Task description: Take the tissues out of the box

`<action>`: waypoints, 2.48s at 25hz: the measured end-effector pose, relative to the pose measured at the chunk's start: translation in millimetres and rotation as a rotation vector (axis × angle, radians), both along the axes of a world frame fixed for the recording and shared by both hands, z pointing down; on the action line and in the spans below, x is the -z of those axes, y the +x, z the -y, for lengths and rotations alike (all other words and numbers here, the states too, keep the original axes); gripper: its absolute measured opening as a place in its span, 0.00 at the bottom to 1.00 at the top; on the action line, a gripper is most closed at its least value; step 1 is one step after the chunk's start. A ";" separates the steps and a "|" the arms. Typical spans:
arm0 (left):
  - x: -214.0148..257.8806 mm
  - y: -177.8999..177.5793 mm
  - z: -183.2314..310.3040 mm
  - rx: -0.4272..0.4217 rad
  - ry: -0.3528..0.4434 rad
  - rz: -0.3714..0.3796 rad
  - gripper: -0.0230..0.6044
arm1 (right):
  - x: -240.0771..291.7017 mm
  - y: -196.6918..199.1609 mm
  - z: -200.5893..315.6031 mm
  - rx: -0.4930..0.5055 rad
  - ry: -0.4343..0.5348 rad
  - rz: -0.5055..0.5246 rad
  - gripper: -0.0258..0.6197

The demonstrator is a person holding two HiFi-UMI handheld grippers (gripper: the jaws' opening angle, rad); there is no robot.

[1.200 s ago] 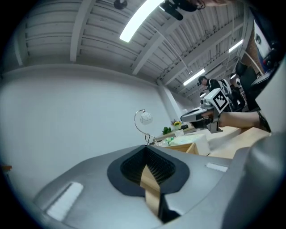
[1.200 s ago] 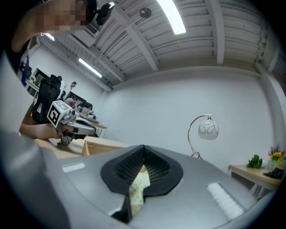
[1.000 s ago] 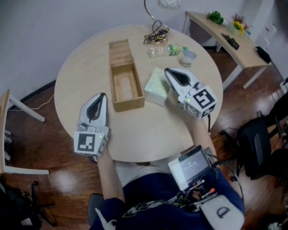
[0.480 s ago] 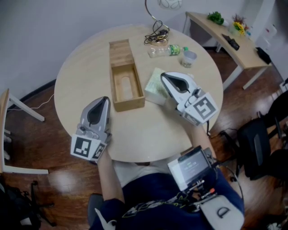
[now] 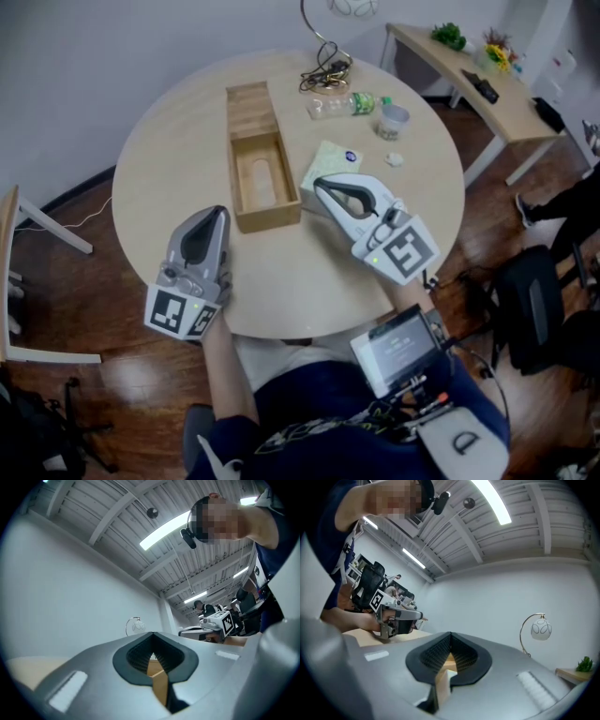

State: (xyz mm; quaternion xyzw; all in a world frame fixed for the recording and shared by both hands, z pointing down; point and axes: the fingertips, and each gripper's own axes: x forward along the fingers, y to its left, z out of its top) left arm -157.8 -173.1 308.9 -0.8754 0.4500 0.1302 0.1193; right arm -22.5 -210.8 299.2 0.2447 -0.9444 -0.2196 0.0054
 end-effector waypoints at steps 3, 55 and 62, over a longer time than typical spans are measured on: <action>-1.0 4.6 -1.8 -0.025 0.005 0.015 0.04 | -1.3 -4.0 -7.3 0.021 -0.017 0.011 0.04; -46.1 115.8 -10.9 -0.030 0.036 0.689 0.04 | -27.5 -10.7 -59.3 0.365 -0.340 0.131 0.04; -25.0 92.3 -8.6 -0.171 -0.126 0.269 0.04 | -29.3 -7.0 -55.9 0.372 -0.391 0.155 0.04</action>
